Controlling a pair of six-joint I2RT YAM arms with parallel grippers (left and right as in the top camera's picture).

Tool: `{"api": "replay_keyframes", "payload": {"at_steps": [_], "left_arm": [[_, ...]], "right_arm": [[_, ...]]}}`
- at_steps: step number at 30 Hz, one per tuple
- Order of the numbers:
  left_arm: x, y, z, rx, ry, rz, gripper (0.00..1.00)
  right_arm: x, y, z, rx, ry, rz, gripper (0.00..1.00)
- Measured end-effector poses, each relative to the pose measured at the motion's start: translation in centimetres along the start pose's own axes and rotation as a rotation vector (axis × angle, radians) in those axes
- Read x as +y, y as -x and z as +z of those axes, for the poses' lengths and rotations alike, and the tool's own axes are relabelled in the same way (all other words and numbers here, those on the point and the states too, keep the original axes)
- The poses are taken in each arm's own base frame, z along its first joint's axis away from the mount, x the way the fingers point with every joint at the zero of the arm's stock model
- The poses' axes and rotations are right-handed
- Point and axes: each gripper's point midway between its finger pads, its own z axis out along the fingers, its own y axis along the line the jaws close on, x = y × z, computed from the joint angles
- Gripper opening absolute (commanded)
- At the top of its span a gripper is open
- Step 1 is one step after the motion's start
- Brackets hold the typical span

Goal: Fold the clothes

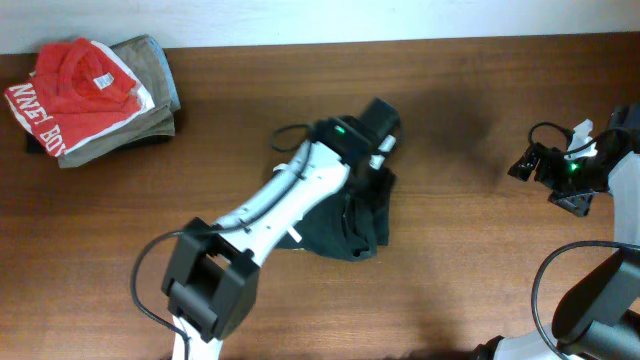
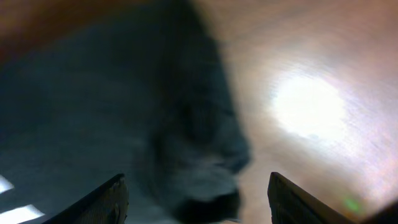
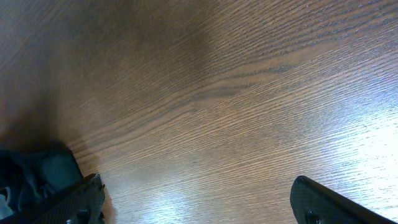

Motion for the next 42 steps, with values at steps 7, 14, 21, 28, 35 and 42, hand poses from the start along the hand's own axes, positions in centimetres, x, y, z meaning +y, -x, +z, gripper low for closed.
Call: {"api": "replay_keyframes", "payload": {"at_steps": [7, 14, 21, 28, 35, 42], "left_arm": [[3.0, -1.5, 2.7, 0.12, 0.034, -0.06, 0.71], [1.6, -2.7, 5.5, 0.195, -0.014, -0.049, 0.63], [1.1, -2.2, 5.5, 0.177, -0.049, -0.03, 0.15], [0.7, -1.8, 5.6, 0.16, -0.068, -0.029, 0.01], [-0.4, 0.2, 4.1, 0.102, -0.086, -0.011, 0.01], [-1.9, 1.1, 3.3, 0.066, -0.102, 0.021, 0.12]], "right_arm": [[0.0, 0.0, 0.0, 0.0, 0.0, 0.0, 0.99], [0.0, 0.0, 0.0, 0.0, 0.0, 0.001, 0.99], [0.0, 0.0, 0.0, 0.0, 0.0, 0.0, 0.99], [0.0, 0.0, 0.0, 0.0, 0.0, 0.001, 0.99], [0.0, 0.0, 0.0, 0.0, 0.0, 0.0, 0.99], [0.0, 0.0, 0.0, 0.001, 0.0, 0.0, 0.99]]}}
